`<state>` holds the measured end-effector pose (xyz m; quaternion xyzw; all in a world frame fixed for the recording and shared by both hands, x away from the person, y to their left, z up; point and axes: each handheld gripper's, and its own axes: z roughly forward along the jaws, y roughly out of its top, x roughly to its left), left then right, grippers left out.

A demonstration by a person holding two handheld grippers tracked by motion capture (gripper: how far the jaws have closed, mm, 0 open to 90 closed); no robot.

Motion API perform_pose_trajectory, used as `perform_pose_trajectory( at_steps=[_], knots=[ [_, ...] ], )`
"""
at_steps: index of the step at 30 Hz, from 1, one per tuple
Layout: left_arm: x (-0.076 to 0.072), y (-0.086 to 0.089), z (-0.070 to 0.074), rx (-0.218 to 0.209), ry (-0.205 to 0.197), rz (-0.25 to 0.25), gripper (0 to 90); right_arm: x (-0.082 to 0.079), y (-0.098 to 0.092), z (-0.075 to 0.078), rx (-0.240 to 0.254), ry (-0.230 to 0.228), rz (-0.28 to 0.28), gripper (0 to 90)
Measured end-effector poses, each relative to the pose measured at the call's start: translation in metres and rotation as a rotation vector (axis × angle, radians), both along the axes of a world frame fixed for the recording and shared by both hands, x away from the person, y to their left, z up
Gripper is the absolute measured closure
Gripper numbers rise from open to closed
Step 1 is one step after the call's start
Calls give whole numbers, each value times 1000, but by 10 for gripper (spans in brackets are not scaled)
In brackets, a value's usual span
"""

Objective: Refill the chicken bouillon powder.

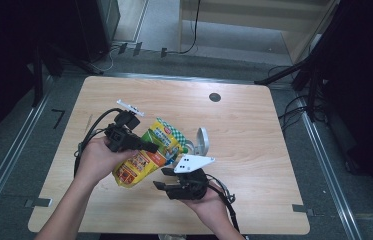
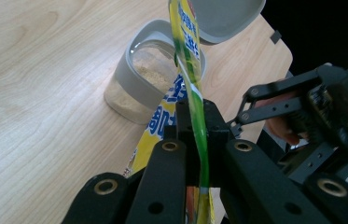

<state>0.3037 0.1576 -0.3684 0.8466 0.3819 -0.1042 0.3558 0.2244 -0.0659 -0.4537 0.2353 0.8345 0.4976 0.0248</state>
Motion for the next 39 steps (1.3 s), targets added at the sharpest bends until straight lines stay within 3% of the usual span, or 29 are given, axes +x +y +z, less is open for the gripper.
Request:
perform_pose_trajectory(
  at_steps=[3,14,20,25,33,39],
  knots=[
    [-1,7,0,-42,-10,16,900,0,-7,3,-8,-3,-3,535],
    [-6,22,-4,-73,-36,35,900,1,-34,6,-17,7,-40,537],
    [-7,38,-6,-100,-54,80,900,0,-47,4,-27,15,-60,539],
    [-5,46,-10,-123,-59,118,900,1,-53,7,-12,17,-83,541],
    [-2,49,-19,-123,-53,132,898,3,-57,6,-11,13,-99,543],
    [-1,52,-24,-135,-71,144,894,4,-59,5,-14,10,-105,546]
  ],
)
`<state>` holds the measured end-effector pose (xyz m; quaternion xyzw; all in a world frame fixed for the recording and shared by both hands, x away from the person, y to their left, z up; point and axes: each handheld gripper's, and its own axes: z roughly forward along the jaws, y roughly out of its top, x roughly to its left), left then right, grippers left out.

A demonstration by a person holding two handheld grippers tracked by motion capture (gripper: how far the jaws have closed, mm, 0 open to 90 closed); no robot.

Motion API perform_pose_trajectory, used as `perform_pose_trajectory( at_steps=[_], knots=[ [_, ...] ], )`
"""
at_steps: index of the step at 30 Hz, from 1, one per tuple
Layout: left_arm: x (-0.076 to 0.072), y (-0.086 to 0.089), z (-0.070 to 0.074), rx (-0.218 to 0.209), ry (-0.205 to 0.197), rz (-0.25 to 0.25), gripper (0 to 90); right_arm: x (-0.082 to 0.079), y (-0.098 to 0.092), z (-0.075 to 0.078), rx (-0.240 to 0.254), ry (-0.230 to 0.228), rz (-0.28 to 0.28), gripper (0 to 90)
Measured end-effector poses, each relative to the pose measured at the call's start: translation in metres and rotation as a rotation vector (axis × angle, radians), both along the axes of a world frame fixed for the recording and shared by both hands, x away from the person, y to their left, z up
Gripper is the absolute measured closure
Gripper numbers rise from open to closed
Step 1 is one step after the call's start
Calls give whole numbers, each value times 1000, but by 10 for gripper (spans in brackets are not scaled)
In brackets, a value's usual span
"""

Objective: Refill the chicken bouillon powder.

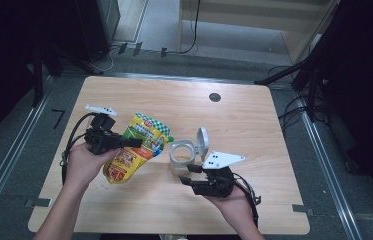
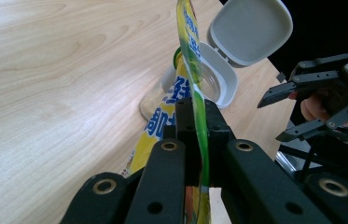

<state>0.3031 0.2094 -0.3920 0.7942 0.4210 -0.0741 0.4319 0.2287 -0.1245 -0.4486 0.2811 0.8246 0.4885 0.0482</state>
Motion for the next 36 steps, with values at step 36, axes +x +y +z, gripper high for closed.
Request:
perform_pose_trajectory(
  at_steps=[36],
  knots=[
    [23,-53,-20,11,-114,108,900,5,98,-12,52,29,33,900]
  ],
)
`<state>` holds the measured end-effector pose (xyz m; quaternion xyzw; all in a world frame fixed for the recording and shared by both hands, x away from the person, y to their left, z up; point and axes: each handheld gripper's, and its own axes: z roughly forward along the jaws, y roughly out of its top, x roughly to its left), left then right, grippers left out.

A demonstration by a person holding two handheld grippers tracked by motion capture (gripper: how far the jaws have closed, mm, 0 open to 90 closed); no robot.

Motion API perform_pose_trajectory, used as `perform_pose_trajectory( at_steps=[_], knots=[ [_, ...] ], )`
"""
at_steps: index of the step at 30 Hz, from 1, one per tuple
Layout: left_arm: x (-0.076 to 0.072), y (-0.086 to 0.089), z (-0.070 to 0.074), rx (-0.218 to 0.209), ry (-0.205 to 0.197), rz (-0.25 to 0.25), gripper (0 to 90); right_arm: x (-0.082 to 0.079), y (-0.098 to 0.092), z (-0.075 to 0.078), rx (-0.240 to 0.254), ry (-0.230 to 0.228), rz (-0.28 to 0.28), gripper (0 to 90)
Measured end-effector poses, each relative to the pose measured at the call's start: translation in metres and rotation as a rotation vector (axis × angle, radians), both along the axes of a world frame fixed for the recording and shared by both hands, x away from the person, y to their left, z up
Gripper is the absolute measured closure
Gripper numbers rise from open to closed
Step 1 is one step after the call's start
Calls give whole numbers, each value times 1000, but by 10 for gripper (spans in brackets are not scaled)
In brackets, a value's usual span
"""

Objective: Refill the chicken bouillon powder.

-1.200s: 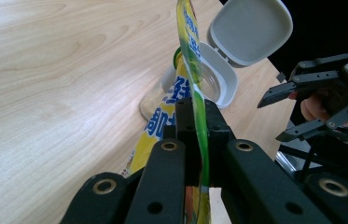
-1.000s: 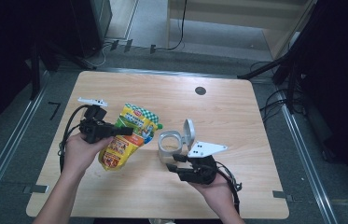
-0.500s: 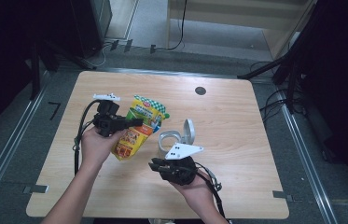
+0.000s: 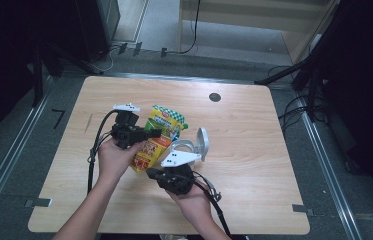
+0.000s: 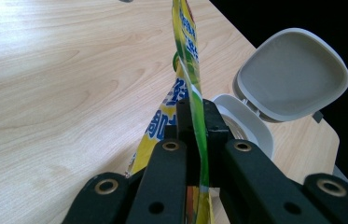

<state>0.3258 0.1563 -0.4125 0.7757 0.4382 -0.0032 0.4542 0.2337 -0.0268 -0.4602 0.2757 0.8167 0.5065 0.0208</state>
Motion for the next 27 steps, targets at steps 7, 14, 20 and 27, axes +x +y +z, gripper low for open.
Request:
perform_pose_trajectory(
  at_steps=[7,14,20,27],
  knots=[
    [-6,3,-5,-13,-4,27,900,-2,30,3,1,-5,35,900],
    [-13,11,-10,-10,17,51,900,4,42,-8,-27,3,8,900],
    [-17,17,-15,-9,17,76,900,12,44,-17,-44,16,-24,900],
    [-16,20,-16,-20,10,103,900,6,53,-16,-7,6,5,900]
  ],
)
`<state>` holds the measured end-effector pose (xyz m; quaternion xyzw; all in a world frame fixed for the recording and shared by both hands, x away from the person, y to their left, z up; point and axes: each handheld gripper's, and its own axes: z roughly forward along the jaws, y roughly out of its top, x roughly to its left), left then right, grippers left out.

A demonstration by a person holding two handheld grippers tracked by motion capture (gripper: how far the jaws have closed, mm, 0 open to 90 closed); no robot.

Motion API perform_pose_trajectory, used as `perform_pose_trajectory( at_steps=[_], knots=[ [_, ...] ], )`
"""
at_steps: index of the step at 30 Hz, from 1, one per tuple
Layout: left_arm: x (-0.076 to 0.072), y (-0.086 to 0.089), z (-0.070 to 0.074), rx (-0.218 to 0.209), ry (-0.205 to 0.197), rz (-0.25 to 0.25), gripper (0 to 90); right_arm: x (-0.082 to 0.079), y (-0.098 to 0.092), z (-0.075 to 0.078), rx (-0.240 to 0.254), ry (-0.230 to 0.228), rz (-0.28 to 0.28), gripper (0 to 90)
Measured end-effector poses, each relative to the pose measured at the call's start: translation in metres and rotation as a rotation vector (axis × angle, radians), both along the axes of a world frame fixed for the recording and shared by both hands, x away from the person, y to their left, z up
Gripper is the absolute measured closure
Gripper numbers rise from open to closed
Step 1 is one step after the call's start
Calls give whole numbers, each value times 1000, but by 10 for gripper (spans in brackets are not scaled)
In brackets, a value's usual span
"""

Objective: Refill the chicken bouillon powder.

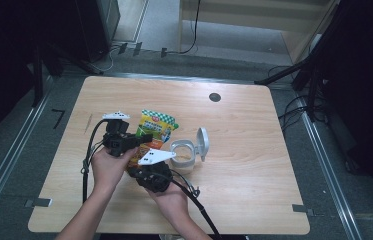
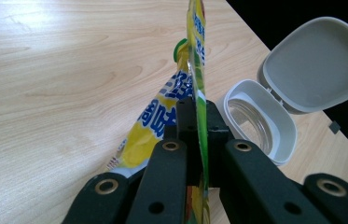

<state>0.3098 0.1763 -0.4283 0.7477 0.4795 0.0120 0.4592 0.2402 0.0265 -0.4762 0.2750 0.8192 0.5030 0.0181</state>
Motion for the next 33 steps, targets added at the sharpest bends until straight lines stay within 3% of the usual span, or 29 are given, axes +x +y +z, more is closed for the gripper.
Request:
perform_pose_trajectory(
  at_steps=[9,14,19,26,31,33],
  knots=[
    [-3,3,1,-34,15,9,900,2,14,-6,-15,-14,-17,900],
    [-7,7,3,-4,3,3,891,9,12,-14,-43,-4,-41,900],
    [-12,9,2,51,-10,-47,890,15,7,-21,-63,0,-59,900],
    [-9,10,4,71,-58,-56,900,11,1,-21,-54,-3,-22,900],
    [1,13,7,35,-107,-28,900,6,-12,-13,-54,-12,-6,900],
    [6,13,5,26,-104,-24,900,5,-19,-10,-53,-10,-9,900]
  ],
)
